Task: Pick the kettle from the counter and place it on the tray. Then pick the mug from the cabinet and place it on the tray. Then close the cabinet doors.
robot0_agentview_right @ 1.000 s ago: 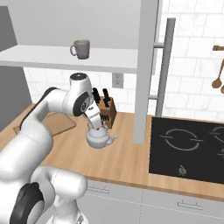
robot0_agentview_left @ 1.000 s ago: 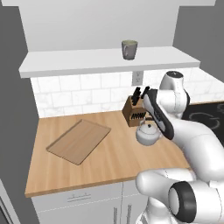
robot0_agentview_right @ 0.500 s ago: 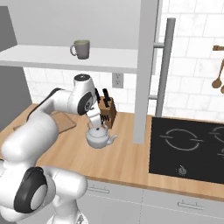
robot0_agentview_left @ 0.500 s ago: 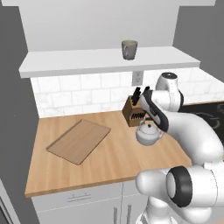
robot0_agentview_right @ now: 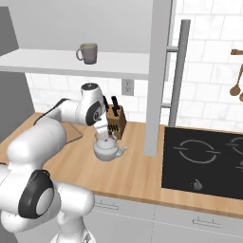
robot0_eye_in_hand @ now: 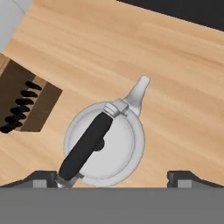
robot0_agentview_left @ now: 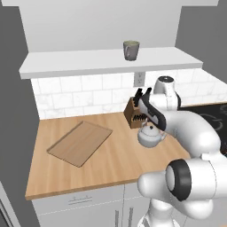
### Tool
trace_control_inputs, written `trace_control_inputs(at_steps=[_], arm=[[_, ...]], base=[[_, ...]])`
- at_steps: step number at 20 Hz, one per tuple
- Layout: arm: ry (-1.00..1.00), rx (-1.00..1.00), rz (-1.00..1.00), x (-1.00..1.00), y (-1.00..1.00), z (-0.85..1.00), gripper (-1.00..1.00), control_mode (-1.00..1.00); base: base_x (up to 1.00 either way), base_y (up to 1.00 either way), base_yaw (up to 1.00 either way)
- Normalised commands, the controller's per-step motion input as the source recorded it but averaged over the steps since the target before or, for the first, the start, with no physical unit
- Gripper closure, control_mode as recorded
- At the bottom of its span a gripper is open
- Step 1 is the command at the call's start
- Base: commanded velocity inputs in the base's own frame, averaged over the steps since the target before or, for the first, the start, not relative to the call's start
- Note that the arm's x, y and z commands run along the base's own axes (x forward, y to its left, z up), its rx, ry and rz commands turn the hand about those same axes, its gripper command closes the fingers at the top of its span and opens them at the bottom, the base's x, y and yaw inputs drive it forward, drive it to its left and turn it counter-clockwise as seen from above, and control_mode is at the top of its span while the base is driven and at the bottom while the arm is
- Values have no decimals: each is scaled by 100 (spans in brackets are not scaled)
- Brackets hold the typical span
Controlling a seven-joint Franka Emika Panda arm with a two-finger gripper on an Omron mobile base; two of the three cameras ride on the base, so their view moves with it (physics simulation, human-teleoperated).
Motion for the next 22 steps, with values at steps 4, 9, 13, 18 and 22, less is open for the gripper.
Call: trace_control_inputs(at_steps=[4,9,13,18,22], arm=[[0,1,-8,11,0,-15,-100,-100],[0,3,-8,13,0,-11,-100,-100],[0,1,-7,11,0,-14,-100,-100],[0,0,-5,7,0,-13,-100,-100],[0,0,-4,12,0,-11,-100,-100]], base=[[0,0,0],[0,0,0],[0,0,0],[0,0,0],[0,0,0]])
